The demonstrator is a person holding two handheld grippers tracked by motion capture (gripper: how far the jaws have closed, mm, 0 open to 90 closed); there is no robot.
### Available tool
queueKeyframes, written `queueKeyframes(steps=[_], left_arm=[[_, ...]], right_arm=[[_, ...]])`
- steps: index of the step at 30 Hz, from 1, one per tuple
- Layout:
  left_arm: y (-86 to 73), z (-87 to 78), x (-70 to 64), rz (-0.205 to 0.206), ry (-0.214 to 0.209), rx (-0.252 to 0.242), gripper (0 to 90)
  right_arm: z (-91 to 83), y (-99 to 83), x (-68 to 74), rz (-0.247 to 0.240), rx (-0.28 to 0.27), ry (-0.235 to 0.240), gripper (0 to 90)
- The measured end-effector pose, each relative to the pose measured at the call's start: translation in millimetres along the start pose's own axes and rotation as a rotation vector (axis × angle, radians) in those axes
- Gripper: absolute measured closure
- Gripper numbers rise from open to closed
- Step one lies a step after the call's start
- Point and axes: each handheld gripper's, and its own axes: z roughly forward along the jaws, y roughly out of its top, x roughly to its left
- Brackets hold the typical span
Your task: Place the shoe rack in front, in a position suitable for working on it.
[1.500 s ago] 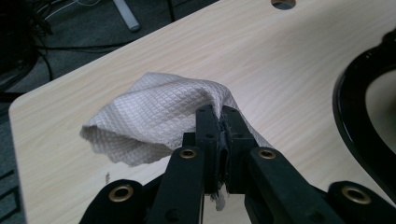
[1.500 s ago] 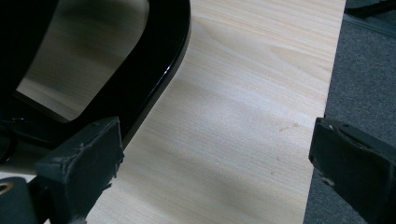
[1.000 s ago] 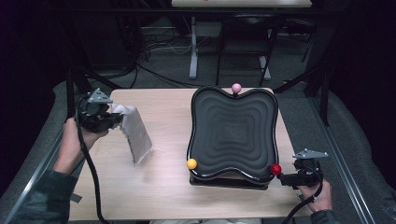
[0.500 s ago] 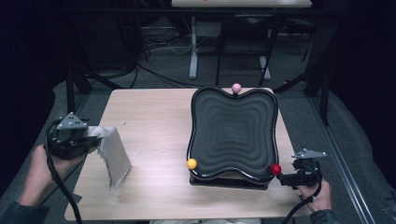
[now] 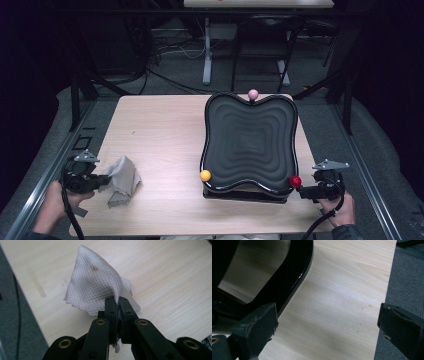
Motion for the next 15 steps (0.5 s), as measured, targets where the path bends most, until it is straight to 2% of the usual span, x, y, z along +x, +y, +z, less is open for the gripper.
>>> queueKeyframes(steps=[5, 11, 13, 15], left_arm=[[-14.9, 29.2, 1.4, -0.02, -0.044, 0.076, 86.7], [-27.6, 58.7, -1.9, -0.027, -0.055, 0.134, 85.0], [-28.4, 60.7, -2.3, -0.036, -0.056, 0.132, 78.2], [-26.8, 58.4, 0.7, -0.07, -0.07, 0.084, 62.2]], right_arm=[[0.0, 0.1, 0.0, -0.001, -0.002, 0.003, 2.2], [-0.1, 0.3, 0.5, 0.0, -0.004, 0.007, 2.3], [0.2, 0.2, 0.8, 0.0, -0.004, 0.005, 2.3], [0.3, 0.3, 0.5, 0.001, -0.005, 0.005, 2.2]])
